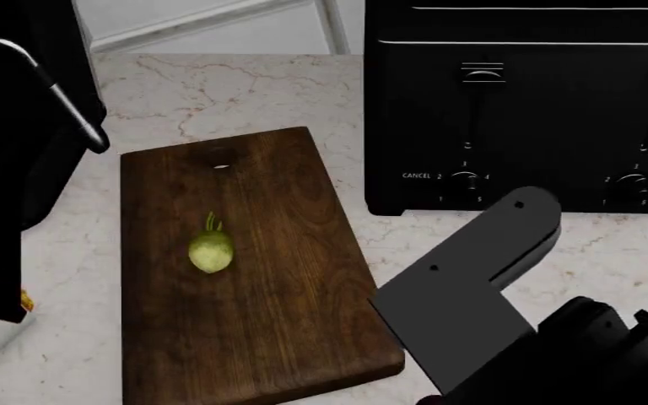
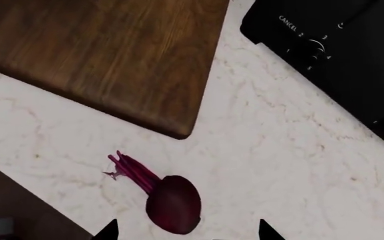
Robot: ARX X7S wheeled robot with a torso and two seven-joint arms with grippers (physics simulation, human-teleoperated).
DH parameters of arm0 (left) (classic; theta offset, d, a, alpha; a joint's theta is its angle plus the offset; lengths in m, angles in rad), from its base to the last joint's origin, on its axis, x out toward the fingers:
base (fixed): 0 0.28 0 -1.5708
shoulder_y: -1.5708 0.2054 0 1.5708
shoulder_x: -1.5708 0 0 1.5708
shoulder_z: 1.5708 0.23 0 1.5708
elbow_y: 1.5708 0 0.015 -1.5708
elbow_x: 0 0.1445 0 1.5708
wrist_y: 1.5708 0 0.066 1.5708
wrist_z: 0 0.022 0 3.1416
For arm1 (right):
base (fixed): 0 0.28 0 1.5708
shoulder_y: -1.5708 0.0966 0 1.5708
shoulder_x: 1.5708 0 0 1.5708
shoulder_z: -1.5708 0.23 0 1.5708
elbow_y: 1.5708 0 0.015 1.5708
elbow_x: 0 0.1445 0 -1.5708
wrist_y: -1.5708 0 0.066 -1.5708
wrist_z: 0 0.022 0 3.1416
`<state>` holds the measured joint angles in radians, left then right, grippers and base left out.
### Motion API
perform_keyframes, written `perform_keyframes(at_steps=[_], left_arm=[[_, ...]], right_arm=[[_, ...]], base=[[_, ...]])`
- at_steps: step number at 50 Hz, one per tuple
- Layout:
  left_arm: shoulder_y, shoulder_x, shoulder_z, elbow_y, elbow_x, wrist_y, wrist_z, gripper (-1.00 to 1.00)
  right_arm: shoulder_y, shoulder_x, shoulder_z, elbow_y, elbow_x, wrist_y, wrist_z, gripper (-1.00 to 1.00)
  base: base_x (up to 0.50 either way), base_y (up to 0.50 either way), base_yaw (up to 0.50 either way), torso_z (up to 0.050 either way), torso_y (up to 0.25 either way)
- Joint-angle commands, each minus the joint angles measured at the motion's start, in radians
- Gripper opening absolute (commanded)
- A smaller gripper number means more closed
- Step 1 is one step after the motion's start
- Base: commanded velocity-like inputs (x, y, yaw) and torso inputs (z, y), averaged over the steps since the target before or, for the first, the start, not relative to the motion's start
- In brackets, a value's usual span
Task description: Clear the non-vegetable object off the cutting board and place the vegetables onto it.
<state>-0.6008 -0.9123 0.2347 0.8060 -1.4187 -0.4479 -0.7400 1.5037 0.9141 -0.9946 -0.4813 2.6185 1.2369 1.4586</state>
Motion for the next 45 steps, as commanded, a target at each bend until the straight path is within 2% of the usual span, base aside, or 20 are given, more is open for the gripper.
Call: perform_keyframes(at_steps=[1,15,24,45], left_arm=[[0.018,0.003,-0.002,0.004,0.011,0.008,0.001,1.00],[0.025,-0.011,-0.014,0.013,0.006,0.013,-0.008,1.00],[0.011,-0.012,-0.009,0.016,0.009,0.003,-0.020,1.00],[0.015,-0.022,-0.014,0.022,0.016,0.002,-0.035,1.00]], right_arm=[[0.107,-0.043,-0.090,0.066,0.053,0.076,0.000,1.00],[0.141,-0.099,-0.116,0.185,-0.001,0.192,-0.063,1.00],[0.078,-0.133,-0.069,0.221,-0.076,0.217,-0.130,1.00],[-0.032,-0.134,-0.002,0.258,-0.194,0.243,-0.241,1.00]], base=[[0.00,0.00,0.00,0.000,0.000],[0.00,0.00,0.00,0.000,0.000],[0.00,0.00,0.00,0.000,0.000],[0.00,0.00,0.00,0.000,0.000]])
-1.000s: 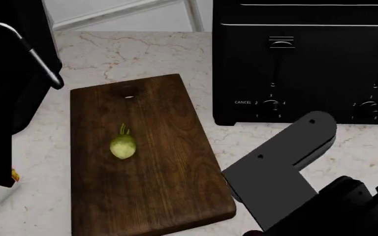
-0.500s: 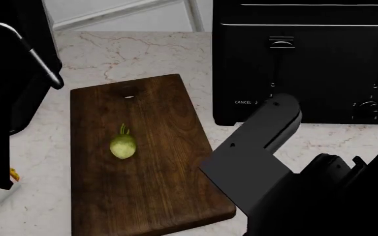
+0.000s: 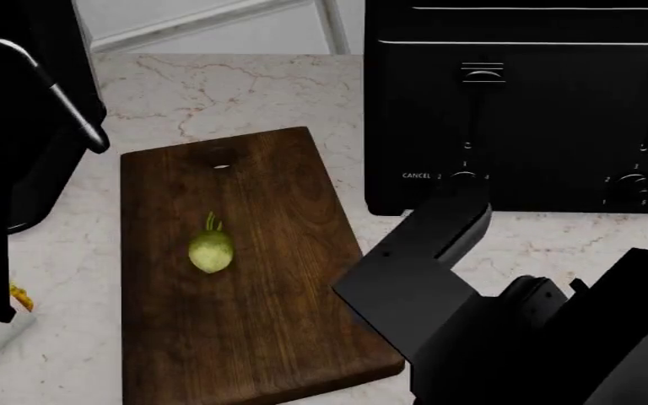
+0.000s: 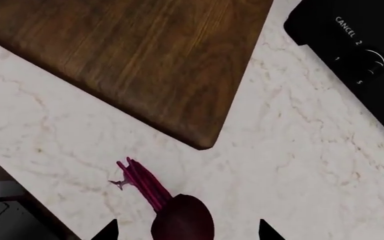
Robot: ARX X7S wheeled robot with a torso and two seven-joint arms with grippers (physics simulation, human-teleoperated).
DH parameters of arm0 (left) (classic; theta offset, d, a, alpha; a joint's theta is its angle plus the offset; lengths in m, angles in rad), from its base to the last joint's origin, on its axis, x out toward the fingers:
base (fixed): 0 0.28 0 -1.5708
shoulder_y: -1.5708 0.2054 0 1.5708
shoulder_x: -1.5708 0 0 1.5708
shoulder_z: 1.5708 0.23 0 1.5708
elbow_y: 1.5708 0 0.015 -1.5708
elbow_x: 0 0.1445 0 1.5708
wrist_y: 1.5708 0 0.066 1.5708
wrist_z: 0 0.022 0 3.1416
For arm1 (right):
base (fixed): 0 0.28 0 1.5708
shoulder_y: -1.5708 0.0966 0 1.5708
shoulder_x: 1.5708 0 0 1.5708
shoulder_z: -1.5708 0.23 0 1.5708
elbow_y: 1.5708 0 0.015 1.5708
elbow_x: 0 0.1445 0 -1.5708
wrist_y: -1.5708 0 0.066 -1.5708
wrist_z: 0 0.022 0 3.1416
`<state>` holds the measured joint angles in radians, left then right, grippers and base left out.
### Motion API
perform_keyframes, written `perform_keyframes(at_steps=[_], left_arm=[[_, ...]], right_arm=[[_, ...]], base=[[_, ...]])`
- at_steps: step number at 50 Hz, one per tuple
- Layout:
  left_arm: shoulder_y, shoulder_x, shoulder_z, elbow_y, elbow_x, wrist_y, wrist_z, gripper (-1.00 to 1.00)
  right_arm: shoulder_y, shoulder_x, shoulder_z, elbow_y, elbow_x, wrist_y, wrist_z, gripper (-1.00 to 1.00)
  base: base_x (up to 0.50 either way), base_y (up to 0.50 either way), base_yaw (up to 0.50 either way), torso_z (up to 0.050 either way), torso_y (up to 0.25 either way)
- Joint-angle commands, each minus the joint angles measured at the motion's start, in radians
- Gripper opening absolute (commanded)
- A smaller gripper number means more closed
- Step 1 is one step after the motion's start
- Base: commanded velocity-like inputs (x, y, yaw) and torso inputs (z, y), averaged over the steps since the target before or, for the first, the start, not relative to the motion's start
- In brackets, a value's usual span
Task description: Clear the non-vegetable object off the cutting board and place the vegetables onto it.
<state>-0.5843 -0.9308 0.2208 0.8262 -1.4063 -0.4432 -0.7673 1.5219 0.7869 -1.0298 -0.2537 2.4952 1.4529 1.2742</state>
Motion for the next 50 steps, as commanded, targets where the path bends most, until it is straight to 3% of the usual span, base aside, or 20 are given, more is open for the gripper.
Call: perform_keyframes(at_steps=[1,50], left_arm=[[-0.001,-0.003,-0.001,0.002,0.005,-0.003,-0.008,1.00],[-0.041,-0.017,-0.010,0.016,-0.019,-0.011,-0.031,1.00]], right_arm=[[-0.052,-0.006,0.032,0.031,-0.073,0.027,-0.059,1.00],[-0.243,0.038,0.087,-0.001,-0.299,0.017,-0.240,1.00]], base=[[0.00,0.00,0.00,0.000,0.000],[0.00,0.00,0.00,0.000,0.000]])
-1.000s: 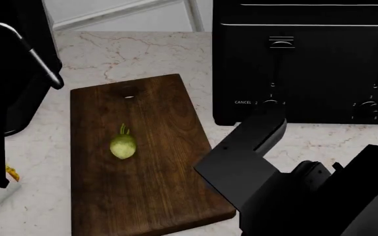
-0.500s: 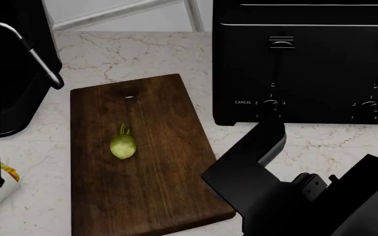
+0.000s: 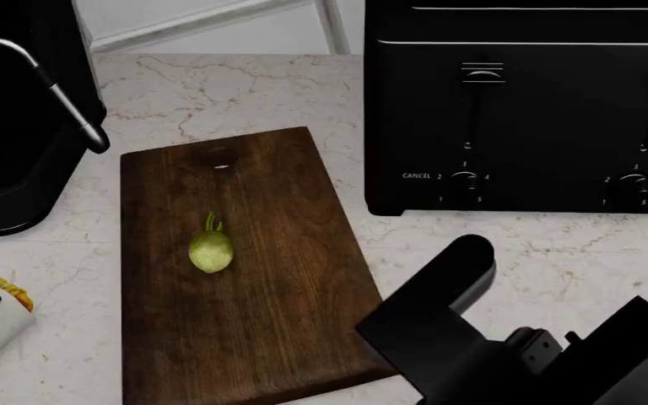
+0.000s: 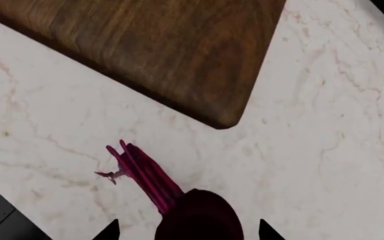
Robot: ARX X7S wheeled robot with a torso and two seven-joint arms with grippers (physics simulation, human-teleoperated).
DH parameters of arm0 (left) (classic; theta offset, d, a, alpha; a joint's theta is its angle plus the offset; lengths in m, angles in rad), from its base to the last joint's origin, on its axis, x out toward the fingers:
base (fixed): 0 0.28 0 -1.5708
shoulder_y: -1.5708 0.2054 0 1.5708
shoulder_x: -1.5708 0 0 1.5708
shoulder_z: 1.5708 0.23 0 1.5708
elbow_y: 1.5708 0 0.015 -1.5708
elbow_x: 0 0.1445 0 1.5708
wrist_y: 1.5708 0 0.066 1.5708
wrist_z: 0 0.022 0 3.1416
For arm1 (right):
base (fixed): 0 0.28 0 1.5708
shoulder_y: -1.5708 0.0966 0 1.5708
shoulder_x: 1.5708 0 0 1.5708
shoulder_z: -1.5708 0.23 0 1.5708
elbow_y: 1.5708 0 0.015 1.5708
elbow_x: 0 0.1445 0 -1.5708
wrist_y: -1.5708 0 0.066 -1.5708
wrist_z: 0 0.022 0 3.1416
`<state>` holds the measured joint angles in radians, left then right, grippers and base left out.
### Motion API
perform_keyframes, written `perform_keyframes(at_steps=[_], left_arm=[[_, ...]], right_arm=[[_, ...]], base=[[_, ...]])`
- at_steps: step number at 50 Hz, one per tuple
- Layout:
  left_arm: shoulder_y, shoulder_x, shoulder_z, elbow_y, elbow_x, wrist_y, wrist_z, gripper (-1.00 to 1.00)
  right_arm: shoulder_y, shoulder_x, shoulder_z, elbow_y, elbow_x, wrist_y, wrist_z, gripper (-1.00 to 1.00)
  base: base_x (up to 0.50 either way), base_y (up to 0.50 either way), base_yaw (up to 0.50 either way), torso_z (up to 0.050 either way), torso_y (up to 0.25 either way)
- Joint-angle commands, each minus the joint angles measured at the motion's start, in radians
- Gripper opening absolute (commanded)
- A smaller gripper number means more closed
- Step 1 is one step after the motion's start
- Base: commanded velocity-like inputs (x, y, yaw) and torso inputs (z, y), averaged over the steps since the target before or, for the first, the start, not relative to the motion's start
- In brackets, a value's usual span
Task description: Clear the non-vegetable object off the cutting board and place the vegetables onto it.
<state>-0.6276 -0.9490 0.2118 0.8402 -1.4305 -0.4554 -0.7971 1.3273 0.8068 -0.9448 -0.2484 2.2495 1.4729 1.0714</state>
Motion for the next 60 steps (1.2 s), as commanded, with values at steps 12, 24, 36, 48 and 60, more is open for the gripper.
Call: perform_keyframes(at_steps=[12,24,36,48,60], left_arm=[[0.024,-0.004,-0.013,0.008,0.015,0.016,0.005,1.00],[0.005,0.001,-0.012,0.011,0.008,0.014,-0.005,1.00],[-0.036,0.005,0.000,0.005,-0.005,-0.004,-0.010,1.00],[0.021,-0.010,-0.021,0.020,0.015,0.019,-0.005,1.00],[0.064,-0.035,-0.052,0.035,0.018,0.042,-0.010,1.00]], right_arm=[[-0.004,0.043,-0.023,-0.013,-0.048,-0.001,-0.024,-1.00],[0.203,0.034,-0.100,-0.038,0.121,-0.034,0.063,-1.00],[0.263,-0.006,-0.077,0.024,0.080,0.002,0.022,-1.00],[0.252,-0.139,-0.010,0.116,-0.107,0.069,-0.124,-1.00],[0.203,-0.220,0.032,0.138,-0.401,0.057,-0.372,-1.00]], base=[[0.00,0.00,0.00,0.000,0.000],[0.00,0.00,0.00,0.000,0.000],[0.00,0.00,0.00,0.000,0.000],[0.00,0.00,0.00,0.000,0.000],[0.00,0.00,0.00,0.000,0.000]])
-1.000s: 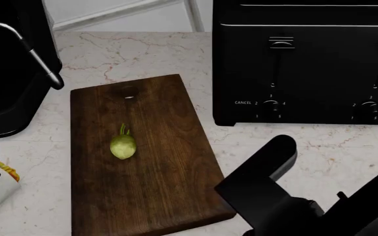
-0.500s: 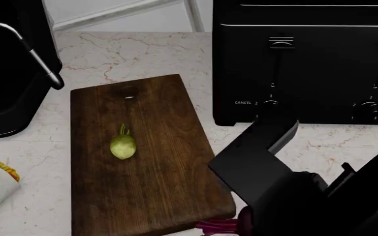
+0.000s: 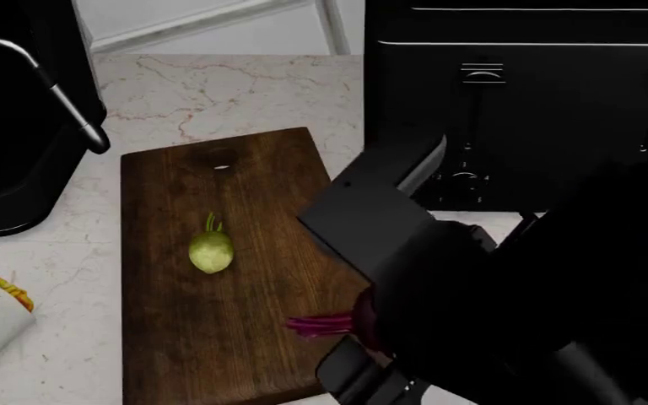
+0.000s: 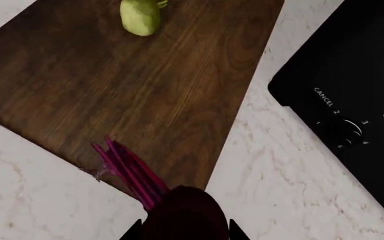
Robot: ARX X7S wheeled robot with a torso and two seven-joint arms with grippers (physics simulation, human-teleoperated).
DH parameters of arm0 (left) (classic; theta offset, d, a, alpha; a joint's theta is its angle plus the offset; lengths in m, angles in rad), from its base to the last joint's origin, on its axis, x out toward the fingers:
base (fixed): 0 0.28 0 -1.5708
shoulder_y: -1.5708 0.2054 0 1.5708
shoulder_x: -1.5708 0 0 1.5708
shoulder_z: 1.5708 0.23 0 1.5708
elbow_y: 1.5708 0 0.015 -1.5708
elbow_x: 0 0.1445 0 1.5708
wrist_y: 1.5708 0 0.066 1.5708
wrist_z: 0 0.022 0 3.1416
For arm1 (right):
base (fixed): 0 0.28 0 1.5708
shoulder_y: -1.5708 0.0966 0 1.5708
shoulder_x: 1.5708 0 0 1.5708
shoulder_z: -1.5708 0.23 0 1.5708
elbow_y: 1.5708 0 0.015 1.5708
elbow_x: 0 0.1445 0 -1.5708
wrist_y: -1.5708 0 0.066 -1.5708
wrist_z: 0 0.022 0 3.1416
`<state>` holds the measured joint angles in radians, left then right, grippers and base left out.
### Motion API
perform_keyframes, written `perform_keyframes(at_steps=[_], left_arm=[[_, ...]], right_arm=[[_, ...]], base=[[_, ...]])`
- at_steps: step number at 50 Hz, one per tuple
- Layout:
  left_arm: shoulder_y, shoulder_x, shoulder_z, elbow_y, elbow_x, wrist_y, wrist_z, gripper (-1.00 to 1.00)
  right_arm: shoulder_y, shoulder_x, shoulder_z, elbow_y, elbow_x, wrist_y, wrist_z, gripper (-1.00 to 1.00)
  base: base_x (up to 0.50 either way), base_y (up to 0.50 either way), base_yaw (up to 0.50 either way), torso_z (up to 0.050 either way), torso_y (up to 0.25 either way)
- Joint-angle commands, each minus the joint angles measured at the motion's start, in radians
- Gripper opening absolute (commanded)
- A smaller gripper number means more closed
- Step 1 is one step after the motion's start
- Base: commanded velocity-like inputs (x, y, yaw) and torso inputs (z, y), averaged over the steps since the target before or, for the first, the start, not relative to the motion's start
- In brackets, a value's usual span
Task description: Clear the non-vegetable object off the cutting board and place the vegetables onto it.
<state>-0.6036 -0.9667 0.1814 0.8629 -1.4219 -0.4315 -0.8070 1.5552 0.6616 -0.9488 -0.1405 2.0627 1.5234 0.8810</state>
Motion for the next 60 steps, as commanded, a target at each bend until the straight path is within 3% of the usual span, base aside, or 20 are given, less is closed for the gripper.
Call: perform_keyframes(at_steps=[1,28,60], left_arm=[[0.042,-0.022,-0.026,0.013,0.006,0.020,-0.001,1.00],[0.044,-0.028,-0.026,0.019,0.020,0.012,-0.011,1.00],[0.088,-0.064,-0.068,0.028,0.017,0.036,-0.013,1.00]], right_arm=[[-0.026,-0.080,0.036,0.030,-0.231,0.004,-0.198,-1.00],[0.032,-0.194,-0.056,0.095,-0.556,-0.093,-0.551,-1.00],[-0.004,-0.252,-0.155,0.167,-0.685,-0.194,-0.697,-1.00]], base=[[0.00,0.00,0.00,0.000,0.000],[0.00,0.00,0.00,0.000,0.000],[0.00,0.00,0.00,0.000,0.000]])
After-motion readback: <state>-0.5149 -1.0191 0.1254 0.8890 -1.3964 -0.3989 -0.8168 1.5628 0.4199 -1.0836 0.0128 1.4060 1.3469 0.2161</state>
